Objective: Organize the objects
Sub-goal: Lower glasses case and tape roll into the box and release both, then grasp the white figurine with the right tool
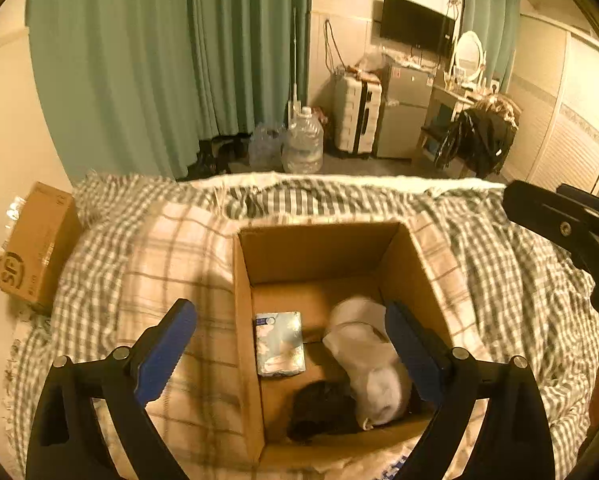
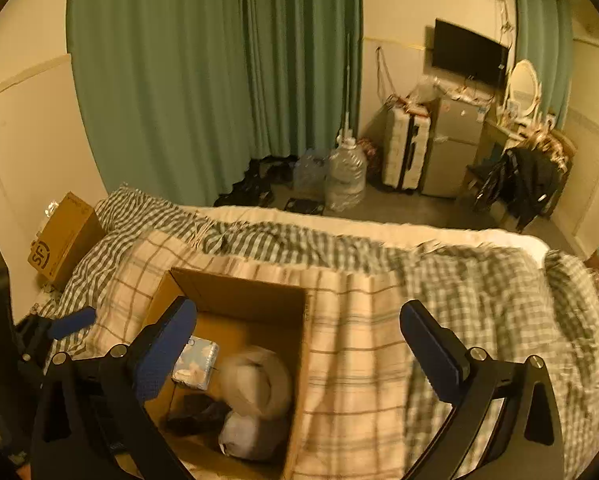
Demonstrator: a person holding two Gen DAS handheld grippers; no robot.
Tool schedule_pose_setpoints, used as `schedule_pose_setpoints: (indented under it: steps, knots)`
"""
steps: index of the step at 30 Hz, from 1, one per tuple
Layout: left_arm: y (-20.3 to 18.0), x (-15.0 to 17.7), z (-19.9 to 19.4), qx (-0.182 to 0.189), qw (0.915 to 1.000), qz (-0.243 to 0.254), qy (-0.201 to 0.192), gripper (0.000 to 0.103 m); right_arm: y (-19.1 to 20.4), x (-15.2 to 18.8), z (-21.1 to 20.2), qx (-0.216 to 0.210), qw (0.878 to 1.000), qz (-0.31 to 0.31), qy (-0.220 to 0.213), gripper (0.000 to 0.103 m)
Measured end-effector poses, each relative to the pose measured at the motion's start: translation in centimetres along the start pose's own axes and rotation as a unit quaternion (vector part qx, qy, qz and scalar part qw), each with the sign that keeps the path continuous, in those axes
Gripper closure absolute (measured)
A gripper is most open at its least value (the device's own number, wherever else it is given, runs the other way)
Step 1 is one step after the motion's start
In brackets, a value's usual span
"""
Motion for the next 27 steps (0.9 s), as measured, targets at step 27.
schedule_pose_setpoints:
  steps: [27]
  knots:
    - [3.7, 7.5, -15.8, -0.042, 0.9966, -0.025, -0.066, 0.0, 3.1, 6.6, -20.3, 0.048, 0.996, -0.057, -0.043, 0.0]
Point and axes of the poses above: each gripper's, at about its wrist camera, not at the fingertips, and z roughly the way its jaws point, y to its left, x to its underside, the point moved 7 cm from there along z, roughly the way its jaws point, and after that the axes turned 10 degrees about -z, right-handed, at the moved point
